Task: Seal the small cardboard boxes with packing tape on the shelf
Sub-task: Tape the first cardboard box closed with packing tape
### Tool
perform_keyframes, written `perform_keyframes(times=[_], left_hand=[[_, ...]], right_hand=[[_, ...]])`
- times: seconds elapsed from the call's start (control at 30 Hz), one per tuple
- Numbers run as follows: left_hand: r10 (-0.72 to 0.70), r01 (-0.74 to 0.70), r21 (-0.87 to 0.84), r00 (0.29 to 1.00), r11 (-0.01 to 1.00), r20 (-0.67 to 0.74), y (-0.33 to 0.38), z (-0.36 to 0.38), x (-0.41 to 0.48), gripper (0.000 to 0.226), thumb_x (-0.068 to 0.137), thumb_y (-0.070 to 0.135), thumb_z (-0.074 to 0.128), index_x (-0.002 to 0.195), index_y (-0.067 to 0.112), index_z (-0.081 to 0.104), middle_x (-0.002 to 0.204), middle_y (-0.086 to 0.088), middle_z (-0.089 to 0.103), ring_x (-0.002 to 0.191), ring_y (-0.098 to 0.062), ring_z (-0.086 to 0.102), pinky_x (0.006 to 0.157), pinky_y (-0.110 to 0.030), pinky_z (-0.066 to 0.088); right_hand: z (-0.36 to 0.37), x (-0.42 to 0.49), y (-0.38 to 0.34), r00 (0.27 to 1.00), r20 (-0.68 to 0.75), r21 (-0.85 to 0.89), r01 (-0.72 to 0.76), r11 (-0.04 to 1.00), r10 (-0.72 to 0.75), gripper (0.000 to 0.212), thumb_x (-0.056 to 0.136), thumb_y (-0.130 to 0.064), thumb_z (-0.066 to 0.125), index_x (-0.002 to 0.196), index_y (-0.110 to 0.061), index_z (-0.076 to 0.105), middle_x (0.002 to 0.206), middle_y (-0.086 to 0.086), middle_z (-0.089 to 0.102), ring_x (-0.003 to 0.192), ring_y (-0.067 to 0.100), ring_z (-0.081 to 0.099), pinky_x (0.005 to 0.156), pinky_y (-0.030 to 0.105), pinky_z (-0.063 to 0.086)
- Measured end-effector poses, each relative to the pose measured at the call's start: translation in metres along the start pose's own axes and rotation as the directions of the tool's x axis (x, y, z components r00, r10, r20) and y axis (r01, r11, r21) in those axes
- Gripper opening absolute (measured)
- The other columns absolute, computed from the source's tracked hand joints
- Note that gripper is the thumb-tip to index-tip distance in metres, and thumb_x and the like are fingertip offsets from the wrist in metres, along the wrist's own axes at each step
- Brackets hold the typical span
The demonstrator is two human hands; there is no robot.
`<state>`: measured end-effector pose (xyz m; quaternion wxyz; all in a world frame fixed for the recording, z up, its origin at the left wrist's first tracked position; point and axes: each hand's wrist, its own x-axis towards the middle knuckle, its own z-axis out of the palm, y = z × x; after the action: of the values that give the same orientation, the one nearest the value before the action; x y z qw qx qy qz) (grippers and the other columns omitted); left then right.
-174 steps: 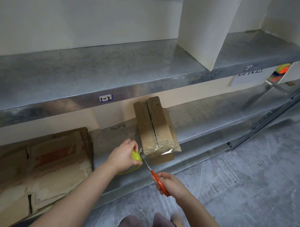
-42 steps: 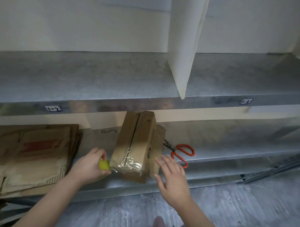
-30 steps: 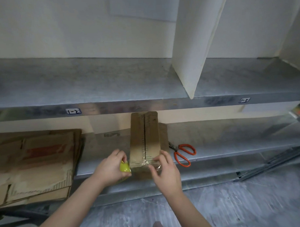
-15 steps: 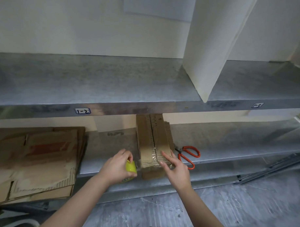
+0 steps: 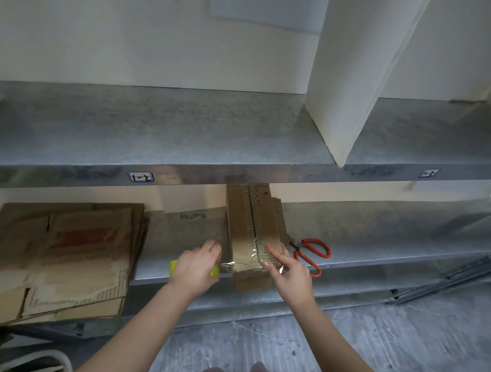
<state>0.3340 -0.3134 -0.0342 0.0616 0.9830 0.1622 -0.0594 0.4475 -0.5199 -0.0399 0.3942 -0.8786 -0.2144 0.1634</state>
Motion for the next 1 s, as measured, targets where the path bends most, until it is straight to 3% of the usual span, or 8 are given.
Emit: perform_keyframes(times=[0.2, 0.33, 0.5, 0.6, 0.73, 0.9, 1.0], left_hand=[[0.016, -0.015, 0.038, 1.000, 0.999, -0.010, -0.003, 0.000, -0.001, 0.045, 0.075, 0.043, 0.074, 0.101, 0.025, 0.042, 0.112, 0.004, 0.046, 0.094, -0.019, 0.060, 0.067, -0.033, 0.039], [0.042, -0.042, 0.004, 0.999, 0.999, 0.032, -0.005, -0.002, -0.001, 0.046, 0.074, 0.044, 0.076, 0.099, 0.027, 0.040, 0.111, 0.007, 0.046, 0.093, -0.018, 0.059, 0.066, -0.031, 0.037], [-0.002, 0.040, -0.345, 0.994, 0.938, 0.109, -0.012, -0.004, -0.005, 0.061, 0.068, 0.049, 0.079, 0.115, 0.032, 0.044, 0.117, 0.014, 0.045, 0.103, -0.014, 0.054, 0.079, -0.030, 0.045], [0.005, 0.047, -0.389, 0.991, 0.920, 0.133, -0.013, -0.004, -0.007, 0.050, 0.068, 0.051, 0.079, 0.107, 0.035, 0.053, 0.109, 0.014, 0.044, 0.101, -0.010, 0.051, 0.078, -0.027, 0.042], [0.021, 0.021, -0.417, 0.995, 0.908, 0.096, -0.016, -0.007, -0.006, 0.042, 0.065, 0.049, 0.082, 0.093, 0.034, 0.055, 0.102, 0.014, 0.045, 0.097, -0.008, 0.051, 0.080, -0.031, 0.047], [0.042, 0.008, -0.392, 0.992, 0.920, 0.117, -0.017, -0.006, -0.004, 0.039, 0.067, 0.046, 0.082, 0.085, 0.034, 0.049, 0.100, 0.015, 0.043, 0.094, -0.009, 0.050, 0.072, -0.028, 0.043], [0.053, -0.015, -0.293, 0.991, 0.956, 0.122, -0.016, -0.007, 0.001, 0.039, 0.069, 0.047, 0.080, 0.087, 0.033, 0.048, 0.100, 0.015, 0.042, 0.092, -0.011, 0.050, 0.066, -0.027, 0.040]], right_hand=[[0.000, 0.001, 0.000, 1.000, 0.010, -0.002, -0.004, 1.000, 0.004, 0.037, 0.083, -0.055, 0.068, 0.118, -0.060, 0.056, 0.153, -0.004, 0.038, 0.104, 0.011, 0.063, 0.092, 0.029, 0.048], [0.000, -0.001, 0.000, 1.000, 0.011, 0.003, 0.001, 1.000, -0.001, 0.038, 0.085, -0.053, 0.068, 0.121, -0.058, 0.057, 0.153, -0.004, 0.038, 0.113, 0.010, 0.061, 0.095, 0.031, 0.050], [-0.002, 0.000, 0.001, 1.000, 0.017, 0.032, -0.009, 0.999, 0.008, 0.039, 0.084, -0.049, 0.070, 0.121, -0.056, 0.058, 0.152, -0.003, 0.040, 0.130, 0.010, 0.051, 0.098, 0.025, 0.045], [0.000, 0.000, 0.001, 1.000, 0.018, 0.057, -0.009, 0.998, 0.008, 0.039, 0.084, -0.049, 0.070, 0.121, -0.055, 0.058, 0.153, -0.002, 0.039, 0.134, 0.010, 0.045, 0.100, 0.026, 0.044], [0.000, 0.002, 0.002, 1.000, 0.010, 0.066, -0.014, 0.998, 0.013, 0.038, 0.084, -0.048, 0.071, 0.118, -0.058, 0.057, 0.152, -0.003, 0.040, 0.121, 0.011, 0.058, 0.099, 0.035, 0.048], [0.001, 0.002, 0.007, 1.000, 0.011, 0.039, -0.005, 0.999, 0.005, 0.037, 0.082, -0.052, 0.071, 0.112, -0.065, 0.054, 0.152, -0.006, 0.040, 0.065, -0.004, 0.054, 0.086, 0.031, 0.055], [0.002, 0.003, 0.007, 1.000, 0.018, 0.032, 0.001, 0.999, -0.002, 0.036, 0.082, -0.054, 0.070, 0.108, -0.070, 0.052, 0.152, -0.007, 0.039, 0.081, 0.002, 0.052, 0.091, 0.036, 0.054]])
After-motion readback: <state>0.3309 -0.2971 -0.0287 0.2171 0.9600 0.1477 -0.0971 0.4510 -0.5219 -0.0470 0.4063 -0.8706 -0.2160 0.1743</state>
